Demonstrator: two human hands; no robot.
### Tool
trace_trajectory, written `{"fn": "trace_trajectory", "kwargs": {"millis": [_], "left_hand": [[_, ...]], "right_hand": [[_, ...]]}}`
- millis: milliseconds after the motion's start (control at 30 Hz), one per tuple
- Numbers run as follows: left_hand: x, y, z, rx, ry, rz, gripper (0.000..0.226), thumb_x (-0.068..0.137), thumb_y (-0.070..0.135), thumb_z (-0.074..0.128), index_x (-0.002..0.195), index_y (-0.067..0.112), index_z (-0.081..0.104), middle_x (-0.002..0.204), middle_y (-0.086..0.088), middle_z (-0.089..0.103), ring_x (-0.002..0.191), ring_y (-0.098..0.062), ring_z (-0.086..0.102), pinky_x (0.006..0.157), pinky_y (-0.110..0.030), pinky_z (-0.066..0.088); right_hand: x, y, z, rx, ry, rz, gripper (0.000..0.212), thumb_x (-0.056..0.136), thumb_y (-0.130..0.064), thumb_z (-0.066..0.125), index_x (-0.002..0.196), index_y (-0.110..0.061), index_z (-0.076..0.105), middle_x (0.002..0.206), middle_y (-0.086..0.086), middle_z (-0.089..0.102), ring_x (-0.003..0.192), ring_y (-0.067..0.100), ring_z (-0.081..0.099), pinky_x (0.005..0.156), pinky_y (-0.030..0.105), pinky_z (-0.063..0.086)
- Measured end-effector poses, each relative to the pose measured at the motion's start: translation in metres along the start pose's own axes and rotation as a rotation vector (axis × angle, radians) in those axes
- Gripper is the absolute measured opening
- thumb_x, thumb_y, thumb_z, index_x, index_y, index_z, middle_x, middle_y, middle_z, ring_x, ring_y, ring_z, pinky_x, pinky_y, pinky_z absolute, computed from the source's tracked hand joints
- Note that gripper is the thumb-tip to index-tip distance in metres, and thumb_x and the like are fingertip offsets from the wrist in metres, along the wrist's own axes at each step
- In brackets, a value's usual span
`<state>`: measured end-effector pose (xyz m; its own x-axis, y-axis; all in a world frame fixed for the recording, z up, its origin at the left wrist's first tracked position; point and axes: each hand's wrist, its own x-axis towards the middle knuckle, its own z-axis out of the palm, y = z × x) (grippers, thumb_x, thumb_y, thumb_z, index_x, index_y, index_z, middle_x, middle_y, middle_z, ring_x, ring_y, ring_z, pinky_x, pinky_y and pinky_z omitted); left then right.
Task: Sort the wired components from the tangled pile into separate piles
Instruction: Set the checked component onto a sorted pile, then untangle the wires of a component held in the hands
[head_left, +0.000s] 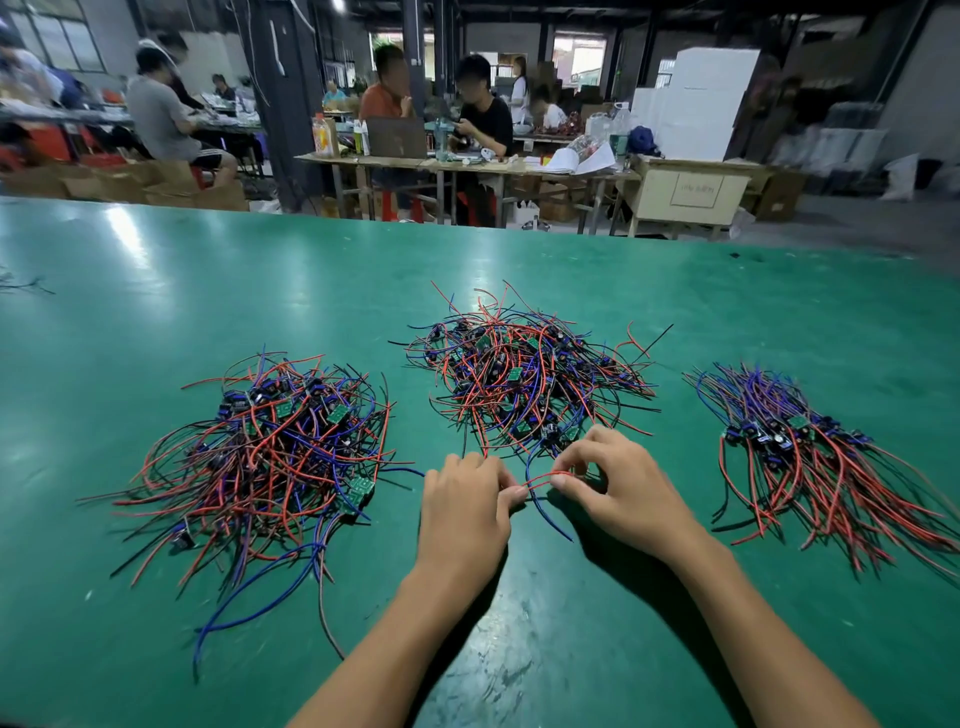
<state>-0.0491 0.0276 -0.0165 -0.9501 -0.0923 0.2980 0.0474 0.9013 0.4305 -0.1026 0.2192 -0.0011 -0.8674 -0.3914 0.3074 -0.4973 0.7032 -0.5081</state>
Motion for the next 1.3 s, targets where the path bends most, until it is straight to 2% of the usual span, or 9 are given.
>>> {"fn": "trace_trajectory", "kwargs": {"millis": [133, 300, 400, 600, 800, 1000, 1167, 1233, 1300], "left_hand": [[-0.001, 0.005, -0.008, -0.174, 0.193, 0.004, 0.011, 0.1, 0.035, 0.056, 0.093, 0.027, 0.059, 0.095, 0.009, 0.061, 0.092, -0.019, 0.054, 0.081, -0.035, 0.031], [0.003, 0.001, -0.016, -0.347, 0.459, -0.13, 0.011, 0.099, 0.032, 0.06, 0.092, 0.025, 0.06, 0.09, 0.008, 0.061, 0.076, -0.019, 0.054, 0.078, -0.037, 0.039], [0.005, 0.0, -0.017, -0.537, 0.47, -0.074, 0.015, 0.101, 0.034, 0.058, 0.092, 0.022, 0.06, 0.087, 0.009, 0.062, 0.067, -0.012, 0.051, 0.068, -0.033, 0.044], [0.007, 0.005, -0.019, -0.814, 0.422, -0.068, 0.015, 0.101, 0.027, 0.06, 0.088, 0.02, 0.062, 0.072, 0.005, 0.066, 0.065, -0.009, 0.066, 0.055, -0.017, 0.042], [0.017, 0.006, -0.053, -1.098, 0.546, -0.151, 0.015, 0.1, 0.022, 0.059, 0.086, 0.016, 0.061, 0.058, 0.003, 0.052, 0.051, -0.008, 0.044, 0.05, -0.02, 0.034], [0.065, -0.036, -0.13, -0.488, 0.714, -0.15, 0.026, 0.096, 0.035, 0.057, 0.082, 0.016, 0.067, 0.066, 0.003, 0.064, 0.06, -0.017, 0.057, 0.059, -0.028, 0.039], [0.076, -0.086, -0.139, 0.209, 0.222, -0.317, 0.024, 0.091, 0.018, 0.059, 0.09, 0.001, 0.076, 0.094, -0.022, 0.068, 0.093, -0.035, 0.062, 0.09, -0.04, 0.045], [0.066, -0.087, -0.127, 0.43, 0.161, -0.381, 0.022, 0.084, 0.013, 0.061, 0.099, 0.011, 0.076, 0.114, -0.016, 0.061, 0.114, -0.032, 0.051, 0.1, -0.041, 0.027], [0.054, -0.078, -0.113, 0.453, 0.237, -0.303, 0.034, 0.077, 0.009, 0.065, 0.11, 0.015, 0.072, 0.131, -0.014, 0.052, 0.126, -0.03, 0.041, 0.1, -0.042, 0.019]], "right_hand": [[0.003, 0.001, -0.004, 0.106, 0.135, -0.039, 0.013, 0.083, -0.044, 0.079, 0.095, -0.038, 0.076, 0.094, -0.014, 0.054, 0.097, 0.005, 0.054, 0.077, 0.023, 0.041], [0.001, 0.004, 0.0, 0.082, 0.067, -0.016, 0.028, 0.082, -0.051, 0.078, 0.108, -0.041, 0.07, 0.104, -0.019, 0.053, 0.099, 0.001, 0.052, 0.082, 0.028, 0.047], [-0.001, 0.003, 0.004, 0.07, 0.029, -0.01, 0.028, 0.086, -0.047, 0.075, 0.111, -0.04, 0.066, 0.101, -0.018, 0.057, 0.089, 0.003, 0.055, 0.082, 0.033, 0.05], [-0.002, -0.007, 0.017, 0.095, -0.011, -0.072, 0.021, 0.089, -0.049, 0.065, 0.105, -0.036, 0.07, 0.093, -0.017, 0.063, 0.096, 0.003, 0.056, 0.087, 0.036, 0.05], [-0.002, -0.01, 0.016, 0.114, -0.018, -0.031, 0.013, 0.093, -0.043, 0.065, 0.098, -0.034, 0.073, 0.095, -0.017, 0.064, 0.095, 0.005, 0.058, 0.087, 0.037, 0.051], [-0.004, -0.019, 0.013, -0.062, 0.006, 0.002, 0.031, 0.082, -0.062, 0.07, 0.1, -0.037, 0.071, 0.087, -0.016, 0.061, 0.09, 0.003, 0.056, 0.074, 0.027, 0.043], [-0.003, -0.032, 0.009, -0.234, 0.076, 0.171, 0.018, 0.085, -0.048, 0.066, 0.09, -0.034, 0.075, 0.079, -0.014, 0.06, 0.091, 0.012, 0.063, 0.068, 0.027, 0.04], [-0.003, -0.032, 0.006, -0.263, 0.087, 0.157, 0.014, 0.085, -0.043, 0.065, 0.086, -0.033, 0.075, 0.08, -0.014, 0.062, 0.087, 0.011, 0.062, 0.067, 0.026, 0.039], [-0.003, -0.03, 0.001, -0.169, 0.106, 0.109, 0.011, 0.085, -0.041, 0.069, 0.079, -0.032, 0.073, 0.077, -0.017, 0.064, 0.076, 0.004, 0.058, 0.063, 0.025, 0.038]]}}
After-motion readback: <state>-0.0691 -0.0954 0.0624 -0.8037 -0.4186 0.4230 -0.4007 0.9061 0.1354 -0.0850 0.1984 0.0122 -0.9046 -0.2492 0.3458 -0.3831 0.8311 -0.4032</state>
